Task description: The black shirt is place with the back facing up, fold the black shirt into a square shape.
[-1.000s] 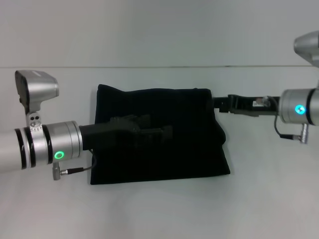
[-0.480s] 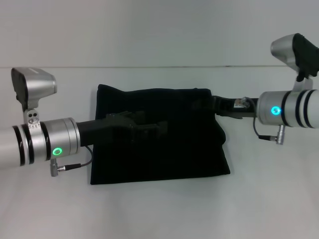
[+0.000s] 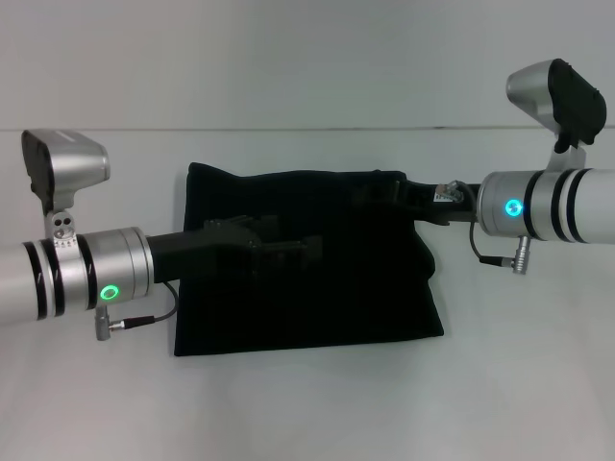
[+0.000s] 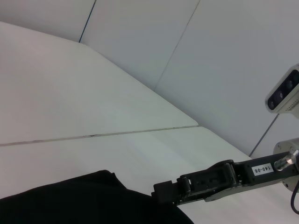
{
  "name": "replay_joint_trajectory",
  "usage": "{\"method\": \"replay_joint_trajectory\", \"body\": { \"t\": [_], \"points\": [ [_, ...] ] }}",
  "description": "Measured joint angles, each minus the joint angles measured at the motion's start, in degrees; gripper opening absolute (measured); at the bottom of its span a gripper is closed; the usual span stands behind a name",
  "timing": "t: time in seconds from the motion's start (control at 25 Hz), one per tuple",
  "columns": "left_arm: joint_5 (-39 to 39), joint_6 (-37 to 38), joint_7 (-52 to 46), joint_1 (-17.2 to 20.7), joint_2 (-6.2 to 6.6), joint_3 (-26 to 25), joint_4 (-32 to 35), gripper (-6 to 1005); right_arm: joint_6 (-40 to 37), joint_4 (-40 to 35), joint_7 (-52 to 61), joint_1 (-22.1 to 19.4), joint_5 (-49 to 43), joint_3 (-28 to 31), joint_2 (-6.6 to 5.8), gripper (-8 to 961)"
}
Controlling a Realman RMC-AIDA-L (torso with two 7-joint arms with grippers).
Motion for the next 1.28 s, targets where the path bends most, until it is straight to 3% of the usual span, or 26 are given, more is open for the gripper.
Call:
{"method": "replay_joint_trajectory", "body": {
  "t": [1.28],
  "points": [
    [0.22, 0.22, 0.51, 0.11, -0.11, 0.08, -0.26, 950, -3.22, 1.30, -0.20, -0.41, 0.87, -0.11, -0.14, 583]
  ]
}}
